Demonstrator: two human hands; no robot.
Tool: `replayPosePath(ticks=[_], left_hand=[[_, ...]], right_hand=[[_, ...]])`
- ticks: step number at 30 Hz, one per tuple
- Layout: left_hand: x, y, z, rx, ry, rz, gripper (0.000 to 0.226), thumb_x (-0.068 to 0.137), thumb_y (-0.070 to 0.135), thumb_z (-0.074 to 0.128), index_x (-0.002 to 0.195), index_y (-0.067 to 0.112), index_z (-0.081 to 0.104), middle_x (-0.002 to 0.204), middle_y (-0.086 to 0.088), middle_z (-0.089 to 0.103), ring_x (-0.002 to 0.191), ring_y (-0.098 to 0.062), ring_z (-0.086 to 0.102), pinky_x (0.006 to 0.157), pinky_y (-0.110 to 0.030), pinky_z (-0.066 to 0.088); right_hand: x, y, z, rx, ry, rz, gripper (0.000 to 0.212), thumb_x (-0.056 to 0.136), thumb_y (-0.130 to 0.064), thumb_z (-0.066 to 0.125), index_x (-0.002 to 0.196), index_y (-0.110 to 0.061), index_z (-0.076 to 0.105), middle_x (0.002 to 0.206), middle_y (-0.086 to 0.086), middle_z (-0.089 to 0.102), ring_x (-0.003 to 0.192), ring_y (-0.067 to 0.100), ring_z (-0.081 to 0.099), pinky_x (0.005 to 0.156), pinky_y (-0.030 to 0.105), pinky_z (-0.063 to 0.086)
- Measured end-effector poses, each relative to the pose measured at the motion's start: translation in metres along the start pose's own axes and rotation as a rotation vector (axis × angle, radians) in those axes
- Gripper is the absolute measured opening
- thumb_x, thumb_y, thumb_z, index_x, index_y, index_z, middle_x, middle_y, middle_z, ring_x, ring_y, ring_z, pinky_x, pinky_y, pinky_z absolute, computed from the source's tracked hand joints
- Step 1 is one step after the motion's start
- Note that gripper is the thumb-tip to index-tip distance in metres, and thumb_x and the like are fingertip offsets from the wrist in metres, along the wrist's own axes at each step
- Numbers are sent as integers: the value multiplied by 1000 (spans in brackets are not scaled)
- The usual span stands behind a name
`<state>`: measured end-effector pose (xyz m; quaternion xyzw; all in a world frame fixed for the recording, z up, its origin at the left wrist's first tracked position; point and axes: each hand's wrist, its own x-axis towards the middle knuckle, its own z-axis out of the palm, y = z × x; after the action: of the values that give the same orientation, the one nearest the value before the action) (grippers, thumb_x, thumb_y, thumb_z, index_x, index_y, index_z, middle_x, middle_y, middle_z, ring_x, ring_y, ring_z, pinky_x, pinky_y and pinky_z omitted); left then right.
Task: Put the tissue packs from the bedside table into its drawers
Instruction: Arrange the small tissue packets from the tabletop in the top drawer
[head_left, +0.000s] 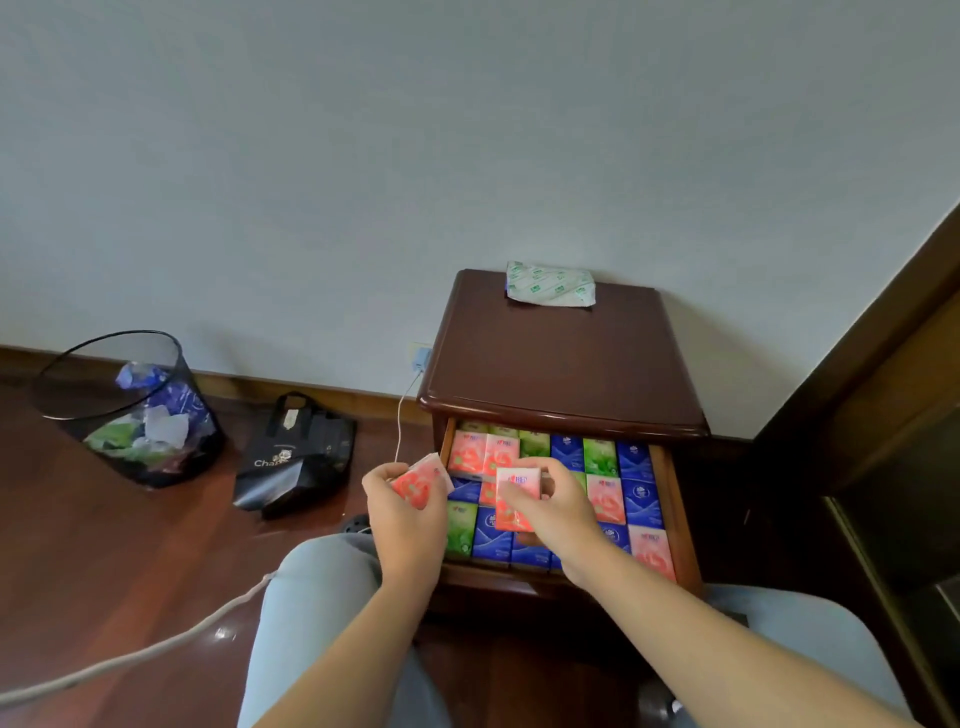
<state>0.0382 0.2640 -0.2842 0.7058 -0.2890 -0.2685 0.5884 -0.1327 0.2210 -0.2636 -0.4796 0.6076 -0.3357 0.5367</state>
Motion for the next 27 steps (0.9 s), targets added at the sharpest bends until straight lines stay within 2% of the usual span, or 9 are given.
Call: replayPosePath(ticks=[4,6,8,11,15,19,21,23,27], left_hand=[[-7,-10,-4,-22,-49,20,42,88,17,81,103,33,46,102,5,61,89,0,66,58,-7,48],[-5,-10,-5,-36,-54,5,42,89,17,81,104,33,46,102,5,60,87,12,62,56,-7,48],[0,-10,-5,-77,-18,-39,41,88,14,80,105,29,46,103,1,61,81,13,62,55,-7,47],[5,-11,-5,-137,11,-68,42,89,14,80,106,29,45,103,-1,60,79,13,63,54,-6,47],[3,-16,-4,-132,-18,-53,43,89,19,80,110,30,45,106,5,59,87,13,63,58,-8,50],[4,-16,-6,-138,-10,-44,44,89,20,81,113,30,45,107,7,59,89,14,62,61,-7,50],[4,-16,-7,-153,-14,-50,45,89,21,81,113,31,45,108,8,59,91,14,62,61,-7,51],[4,-15,-8,-177,-18,-67,44,89,22,81,113,32,45,107,8,59,93,13,63,60,-8,52],[3,-15,-8,-193,-19,-55,44,89,18,81,112,29,45,107,6,60,90,12,65,58,-9,52]], right_hand=[[4,8,15,25,47,122,33,90,-20,81,113,-37,65,108,-5,73,92,18,76,66,41,67],[8,13,21,3,72,128,41,86,-18,85,115,-37,64,107,-6,72,90,15,76,61,36,66],[12,18,27,-4,93,185,46,81,-21,90,117,-31,63,105,-4,73,86,15,76,59,34,65],[19,24,39,-192,142,175,38,78,-33,87,109,-27,65,98,-4,72,84,15,74,65,39,67],[21,20,56,-317,79,149,29,77,-35,77,101,-26,63,94,-1,68,79,16,69,48,34,62],[27,18,67,-259,71,234,53,69,-46,85,108,-25,56,104,-2,66,93,18,66,77,43,65],[28,21,72,-158,83,283,53,72,-49,86,110,-23,61,107,1,70,97,19,67,83,41,63],[28,24,76,-185,119,285,48,81,-40,83,116,-20,58,112,3,69,99,20,66,84,40,61],[24,25,79,-257,131,321,53,82,-24,87,121,-18,51,114,6,65,98,25,68,66,35,60]])
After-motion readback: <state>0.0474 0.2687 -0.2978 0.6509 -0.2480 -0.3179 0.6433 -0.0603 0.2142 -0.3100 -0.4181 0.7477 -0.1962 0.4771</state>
